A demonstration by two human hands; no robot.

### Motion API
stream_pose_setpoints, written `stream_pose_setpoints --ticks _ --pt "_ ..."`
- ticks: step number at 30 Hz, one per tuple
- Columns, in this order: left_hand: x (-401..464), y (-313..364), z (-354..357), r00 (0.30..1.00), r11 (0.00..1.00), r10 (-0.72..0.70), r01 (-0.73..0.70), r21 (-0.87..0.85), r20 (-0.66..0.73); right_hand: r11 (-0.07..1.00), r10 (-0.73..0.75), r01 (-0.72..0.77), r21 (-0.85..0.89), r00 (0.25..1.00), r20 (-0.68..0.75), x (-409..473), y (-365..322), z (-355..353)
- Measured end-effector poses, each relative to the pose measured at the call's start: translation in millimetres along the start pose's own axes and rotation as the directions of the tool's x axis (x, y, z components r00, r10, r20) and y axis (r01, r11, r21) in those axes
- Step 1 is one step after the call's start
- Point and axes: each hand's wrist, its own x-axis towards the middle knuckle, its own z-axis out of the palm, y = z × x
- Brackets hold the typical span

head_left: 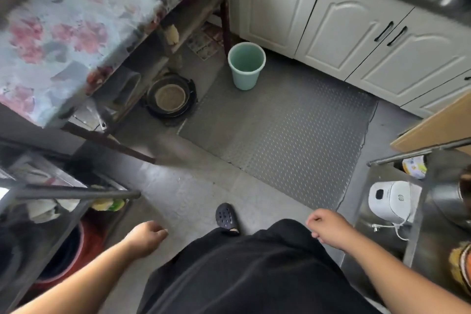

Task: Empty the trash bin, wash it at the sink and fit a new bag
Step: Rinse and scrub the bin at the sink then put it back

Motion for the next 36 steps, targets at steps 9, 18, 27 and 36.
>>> stream_pose_setpoints --ticks 9,18,27,36 --pt "100.2 151.7 -150.2 0.986 0.926 0.028 -0.087 -0.367 -0.163 0.99 0.111 -0.114 -0.085 0.993 -0.042 51.4 -44.3 -81.8" --pt "145.5 273.2 -178.3 0.994 0.941 -0.061 0.028 -0.338 -0.086 0.969 0.192 -0.184 -0.163 0.981 0.038 170.1 -104.9 -212.6" --pt "189.3 317.9 -243.0 0.985 0.963 -0.163 0.173 -0.208 0.063 0.998 0.045 -0.044 0.037 0.998 -0.037 312.5 -323.8 -336.4" --pt "374.1 432.1 -363.2 0.993 0.977 -0.018 0.044 -0.211 0.12 1.0 0.002 -0.004 0.02 0.995 0.095 417.7 -469.7 -318.5"
